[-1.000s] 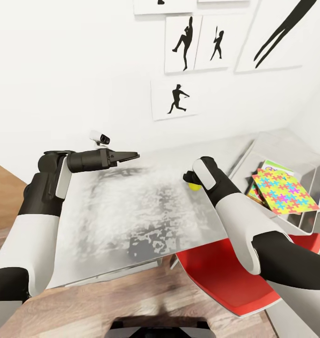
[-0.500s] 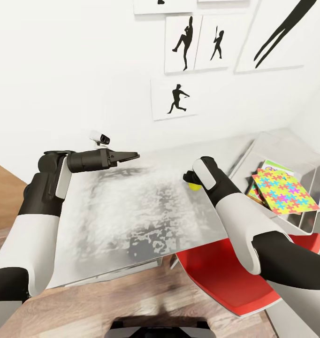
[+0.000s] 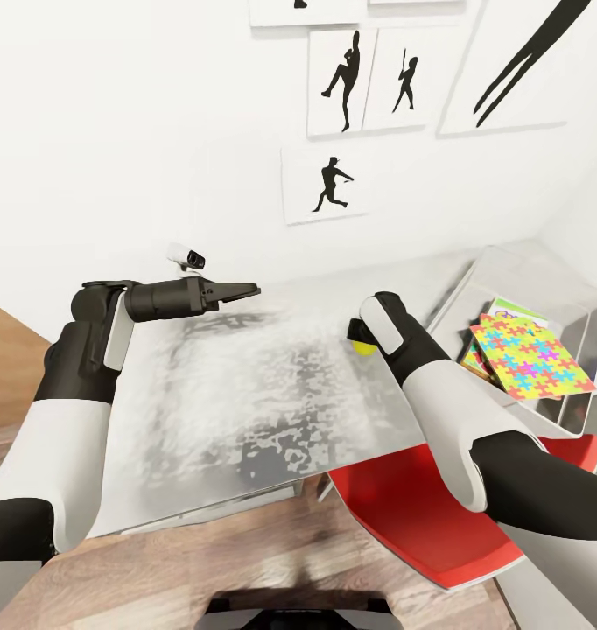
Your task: Put all the toys in the child's room - the three board games (two on the bed and one on the table), the two jigsaw puzzles on the table, and the tennis ball on the table - inside the toy box on the table in the child's room.
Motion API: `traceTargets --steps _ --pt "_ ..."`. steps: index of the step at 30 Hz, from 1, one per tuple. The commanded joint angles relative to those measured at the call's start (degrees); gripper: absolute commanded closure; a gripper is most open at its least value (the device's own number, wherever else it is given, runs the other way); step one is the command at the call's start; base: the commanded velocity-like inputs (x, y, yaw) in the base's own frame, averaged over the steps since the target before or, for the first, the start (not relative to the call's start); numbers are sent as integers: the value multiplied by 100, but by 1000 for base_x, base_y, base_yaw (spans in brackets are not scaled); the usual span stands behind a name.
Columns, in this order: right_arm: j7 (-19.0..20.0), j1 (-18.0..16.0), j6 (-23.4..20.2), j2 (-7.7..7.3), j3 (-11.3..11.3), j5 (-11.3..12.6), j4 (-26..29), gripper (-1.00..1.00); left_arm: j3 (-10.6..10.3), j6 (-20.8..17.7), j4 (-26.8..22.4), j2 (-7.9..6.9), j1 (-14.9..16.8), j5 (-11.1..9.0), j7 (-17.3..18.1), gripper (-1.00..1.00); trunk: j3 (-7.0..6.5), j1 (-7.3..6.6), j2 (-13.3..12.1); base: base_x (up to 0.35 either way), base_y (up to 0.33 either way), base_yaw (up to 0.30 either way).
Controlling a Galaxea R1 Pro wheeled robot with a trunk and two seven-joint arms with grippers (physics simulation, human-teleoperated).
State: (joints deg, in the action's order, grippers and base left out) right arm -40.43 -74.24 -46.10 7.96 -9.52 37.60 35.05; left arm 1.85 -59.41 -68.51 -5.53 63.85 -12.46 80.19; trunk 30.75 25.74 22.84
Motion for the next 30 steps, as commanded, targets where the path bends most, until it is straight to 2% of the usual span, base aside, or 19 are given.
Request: traceTargets --steps 1,30 --pt "-61 -3 4 -4 -24 99 3 100 -1 -59 2 -1 4 -11 8 -100 9 4 8 0 0 0" --pt "-61 5 0 5 -25 102 42 100 -27 -59 31 -35 4 -29 11 -100 9 4 8 0 0 0"
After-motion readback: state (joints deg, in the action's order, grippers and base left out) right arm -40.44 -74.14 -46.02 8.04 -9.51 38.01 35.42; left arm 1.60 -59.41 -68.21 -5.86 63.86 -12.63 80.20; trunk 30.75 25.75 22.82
